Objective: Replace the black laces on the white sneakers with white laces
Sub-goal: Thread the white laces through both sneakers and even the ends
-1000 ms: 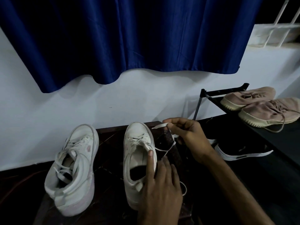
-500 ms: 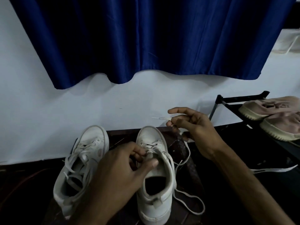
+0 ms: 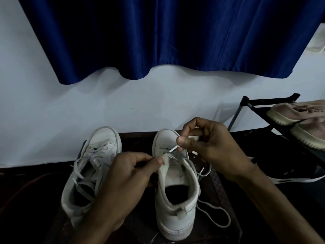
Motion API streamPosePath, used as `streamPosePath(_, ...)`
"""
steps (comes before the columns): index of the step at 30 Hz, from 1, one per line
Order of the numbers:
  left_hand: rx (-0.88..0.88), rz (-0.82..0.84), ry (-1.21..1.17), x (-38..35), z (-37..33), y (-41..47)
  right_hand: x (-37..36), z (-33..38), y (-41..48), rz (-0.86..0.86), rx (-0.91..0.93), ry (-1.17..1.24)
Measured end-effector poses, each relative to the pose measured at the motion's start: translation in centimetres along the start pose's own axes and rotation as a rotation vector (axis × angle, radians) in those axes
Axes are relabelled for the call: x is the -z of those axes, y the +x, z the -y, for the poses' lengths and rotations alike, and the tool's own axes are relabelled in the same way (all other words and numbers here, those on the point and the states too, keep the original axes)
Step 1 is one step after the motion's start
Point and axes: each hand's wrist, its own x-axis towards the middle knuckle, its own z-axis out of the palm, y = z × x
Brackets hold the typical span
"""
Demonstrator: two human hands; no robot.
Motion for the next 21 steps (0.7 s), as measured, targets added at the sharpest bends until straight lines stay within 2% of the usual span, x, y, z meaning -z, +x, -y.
streamPosePath(2, 0.037, 0.021, -0.101, 0.0, -0.2, -0.2, -0.4, 0.2, -0.1, 0.002, 0.02, -0.046)
streamPosePath(6, 0.053, 0.022, -0.192, -0.2, -0.3, -0.3, -0.9, 0.3, -0.3, 0.042, 0.046, -0.334)
streamPosePath(13, 0.05, 0.012, -0.22, -0.4, -0.2, -0.4, -0.5, 1.0, -0.8, 0.139, 0.011, -0.488)
streamPosePath(21, 0.033, 0.027, -0.218, -0.6, -0.1, -0.4, -2.1, -0.1, -1.8, 0.054, 0.171, -0.884)
